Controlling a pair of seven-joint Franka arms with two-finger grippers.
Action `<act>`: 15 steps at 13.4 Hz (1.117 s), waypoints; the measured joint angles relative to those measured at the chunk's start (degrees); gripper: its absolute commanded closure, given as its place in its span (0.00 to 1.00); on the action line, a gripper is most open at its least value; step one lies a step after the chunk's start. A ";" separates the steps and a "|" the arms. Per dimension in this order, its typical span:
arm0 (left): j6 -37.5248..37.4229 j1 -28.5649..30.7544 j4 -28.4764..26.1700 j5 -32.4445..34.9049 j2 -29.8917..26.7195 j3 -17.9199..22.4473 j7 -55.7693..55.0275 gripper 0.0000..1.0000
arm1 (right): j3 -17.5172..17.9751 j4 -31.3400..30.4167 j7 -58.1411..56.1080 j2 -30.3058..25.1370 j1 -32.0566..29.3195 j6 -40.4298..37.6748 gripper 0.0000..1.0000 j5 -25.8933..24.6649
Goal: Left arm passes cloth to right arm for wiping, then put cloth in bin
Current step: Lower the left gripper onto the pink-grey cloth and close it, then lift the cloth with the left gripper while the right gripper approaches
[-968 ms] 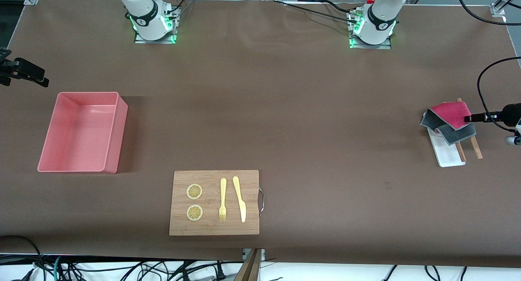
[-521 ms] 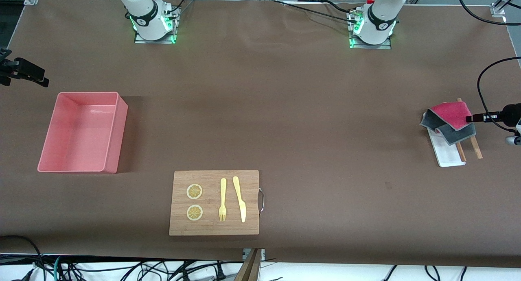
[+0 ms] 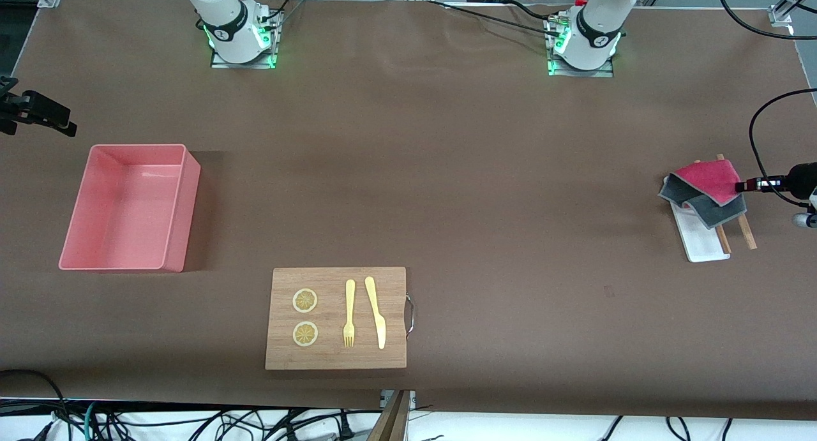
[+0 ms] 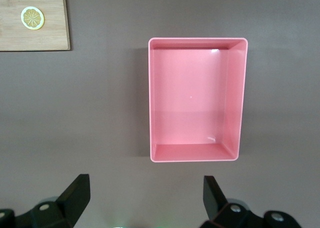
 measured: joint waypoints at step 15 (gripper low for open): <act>-16.50 -8.32 17.37 -0.34 -0.24 -1.25 -0.90 1.00 | 0.67 -0.08 -0.23 3.04 0.37 -0.09 0.00 1.10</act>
